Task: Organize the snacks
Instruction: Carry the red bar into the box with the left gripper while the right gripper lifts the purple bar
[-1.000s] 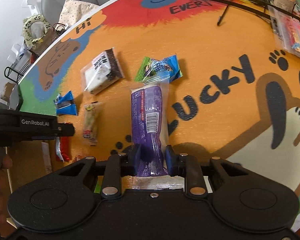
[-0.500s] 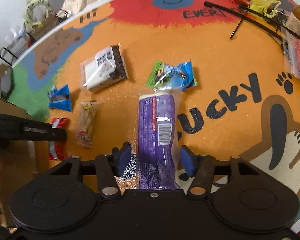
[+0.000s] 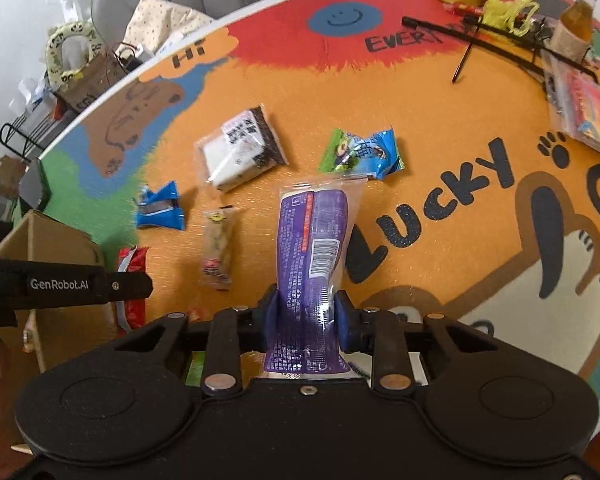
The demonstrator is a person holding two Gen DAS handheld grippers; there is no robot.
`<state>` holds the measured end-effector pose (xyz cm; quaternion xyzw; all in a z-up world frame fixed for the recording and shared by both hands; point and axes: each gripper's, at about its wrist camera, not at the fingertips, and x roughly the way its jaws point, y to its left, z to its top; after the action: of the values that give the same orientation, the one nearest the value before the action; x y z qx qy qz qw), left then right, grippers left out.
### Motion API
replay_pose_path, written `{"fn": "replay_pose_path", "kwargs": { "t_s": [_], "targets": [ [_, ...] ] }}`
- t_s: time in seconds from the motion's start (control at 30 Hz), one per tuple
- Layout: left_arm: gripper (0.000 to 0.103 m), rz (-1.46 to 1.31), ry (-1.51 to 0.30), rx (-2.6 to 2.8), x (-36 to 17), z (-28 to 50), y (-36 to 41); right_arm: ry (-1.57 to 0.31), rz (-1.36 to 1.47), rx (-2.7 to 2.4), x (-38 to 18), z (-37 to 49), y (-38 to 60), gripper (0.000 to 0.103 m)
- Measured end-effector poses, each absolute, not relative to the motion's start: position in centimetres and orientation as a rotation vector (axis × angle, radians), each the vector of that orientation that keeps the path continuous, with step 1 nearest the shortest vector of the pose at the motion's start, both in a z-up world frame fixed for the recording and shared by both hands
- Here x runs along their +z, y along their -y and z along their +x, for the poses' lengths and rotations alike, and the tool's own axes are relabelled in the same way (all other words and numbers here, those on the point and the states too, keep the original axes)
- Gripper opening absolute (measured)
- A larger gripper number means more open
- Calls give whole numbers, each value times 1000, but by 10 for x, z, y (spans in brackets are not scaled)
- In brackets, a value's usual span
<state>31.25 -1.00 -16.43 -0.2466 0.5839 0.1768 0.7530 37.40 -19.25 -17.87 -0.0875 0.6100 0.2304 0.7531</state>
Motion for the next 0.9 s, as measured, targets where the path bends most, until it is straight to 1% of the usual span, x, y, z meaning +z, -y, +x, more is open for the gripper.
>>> {"fn": "replay_pose_path", "kwargs": {
  "t_s": [0.27,0.5,0.63,0.9],
  "targets": [
    [18,-539,-1166,301,-116,282,6,-1265,-135,449,-144,336,180,27],
    [18,-528,-1128,274,-94,241,-10,-1202,-140,473,-119,301,152,27],
    [18,-524,-1114,272,-88,215,-23,-1181,-141,486,-110,280,135,27],
    [18,-540,-1118,289,-91,171,-52,-1150,-152,497,-101,243,109,27]
  ]
}}
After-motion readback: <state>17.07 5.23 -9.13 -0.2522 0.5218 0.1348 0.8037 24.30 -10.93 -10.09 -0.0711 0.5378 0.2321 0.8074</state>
